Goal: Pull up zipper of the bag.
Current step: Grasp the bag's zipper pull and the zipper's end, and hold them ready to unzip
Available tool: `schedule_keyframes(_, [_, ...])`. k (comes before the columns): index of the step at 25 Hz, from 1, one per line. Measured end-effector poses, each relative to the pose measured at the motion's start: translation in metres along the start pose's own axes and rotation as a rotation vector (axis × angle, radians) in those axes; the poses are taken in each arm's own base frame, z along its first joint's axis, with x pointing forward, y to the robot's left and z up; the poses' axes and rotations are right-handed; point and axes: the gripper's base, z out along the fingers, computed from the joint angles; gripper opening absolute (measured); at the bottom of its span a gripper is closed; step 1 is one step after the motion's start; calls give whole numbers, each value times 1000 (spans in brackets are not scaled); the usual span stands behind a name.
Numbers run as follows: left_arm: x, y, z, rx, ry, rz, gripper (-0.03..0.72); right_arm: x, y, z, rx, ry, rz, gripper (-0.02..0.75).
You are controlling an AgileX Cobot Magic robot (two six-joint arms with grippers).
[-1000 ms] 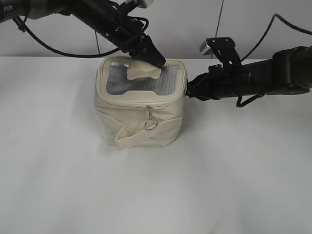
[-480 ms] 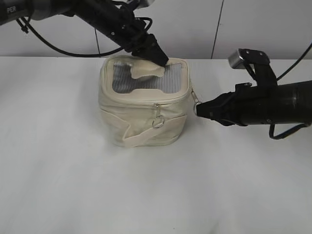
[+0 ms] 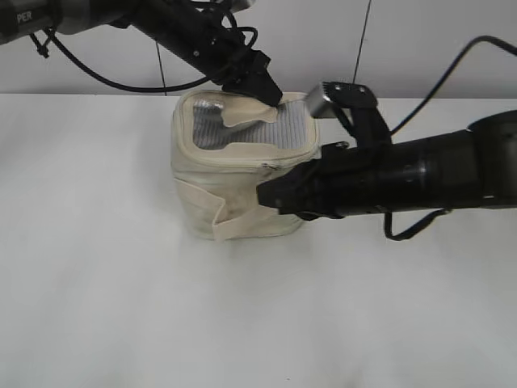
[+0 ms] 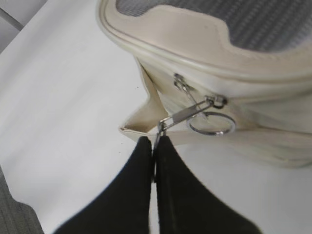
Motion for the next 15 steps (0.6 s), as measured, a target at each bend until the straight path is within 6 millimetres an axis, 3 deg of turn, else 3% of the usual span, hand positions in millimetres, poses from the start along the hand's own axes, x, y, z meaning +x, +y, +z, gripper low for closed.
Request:
schedule_keyframes(5, [-1,-3,3,-8,5,0,50,-15,29,34,-18,18,-60,8])
schedule_keyframes(10, [0,-3,3,-9,6,-1,56,-18,29,45,-5,31,-13,20])
schedule_keyframes(12, [-1,-4,3,-9,-1,-9,110,-18,30,43,-10,53,-18,92])
schedule_keyframes(15, [-4,-3,2,-13,-30,-36,288,-20,32,32,-40,95,-34,333])
